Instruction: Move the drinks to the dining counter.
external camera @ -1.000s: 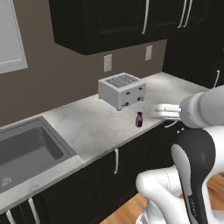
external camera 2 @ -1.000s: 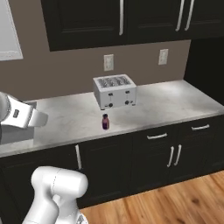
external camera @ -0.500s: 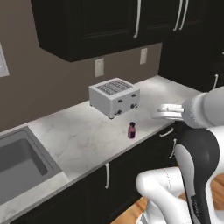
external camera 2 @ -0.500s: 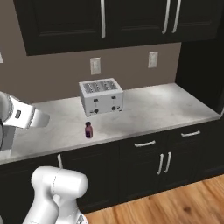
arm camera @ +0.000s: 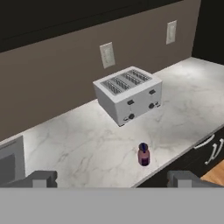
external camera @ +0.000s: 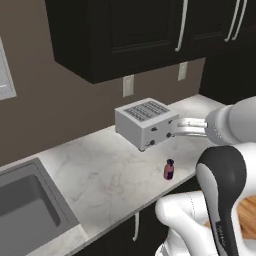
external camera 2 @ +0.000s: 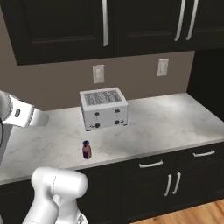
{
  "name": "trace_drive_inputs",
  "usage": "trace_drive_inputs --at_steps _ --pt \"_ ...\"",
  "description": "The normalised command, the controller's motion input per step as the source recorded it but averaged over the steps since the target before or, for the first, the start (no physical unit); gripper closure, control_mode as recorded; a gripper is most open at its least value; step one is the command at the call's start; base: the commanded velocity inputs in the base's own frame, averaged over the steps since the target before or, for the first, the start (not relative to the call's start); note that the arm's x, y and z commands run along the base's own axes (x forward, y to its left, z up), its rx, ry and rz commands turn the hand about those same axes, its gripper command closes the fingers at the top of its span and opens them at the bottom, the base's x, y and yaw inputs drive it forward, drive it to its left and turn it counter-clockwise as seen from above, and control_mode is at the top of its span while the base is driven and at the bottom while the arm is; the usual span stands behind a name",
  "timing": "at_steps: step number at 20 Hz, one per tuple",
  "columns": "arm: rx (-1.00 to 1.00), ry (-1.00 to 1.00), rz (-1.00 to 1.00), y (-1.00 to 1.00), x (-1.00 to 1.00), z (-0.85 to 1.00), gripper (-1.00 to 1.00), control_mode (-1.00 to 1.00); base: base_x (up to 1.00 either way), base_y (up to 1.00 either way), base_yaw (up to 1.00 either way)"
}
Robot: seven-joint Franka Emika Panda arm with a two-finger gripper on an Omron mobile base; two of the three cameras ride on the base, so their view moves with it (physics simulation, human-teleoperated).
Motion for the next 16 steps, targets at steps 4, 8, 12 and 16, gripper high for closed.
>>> trace_drive_inputs --at_steps 4,8,12,16 --pt "0.00 0.00 0.00 0.00 0.00 0.00 -1.00 1.00 0.37 -0.68 0.05" --pt "0.00 0.00 0.00 0.00 0.00 0.00 -1.00 1.00 0.24 -0.53 0.10" --pt "0.00 0.00 0.00 0.00 0.00 0.00 -1.00 1.00 0.40 -0.08 -0.05" --pt "0.00 0.00 0.00 0.00 0.00 0.00 -1.00 1.00 0.47 0.00 -0.41"
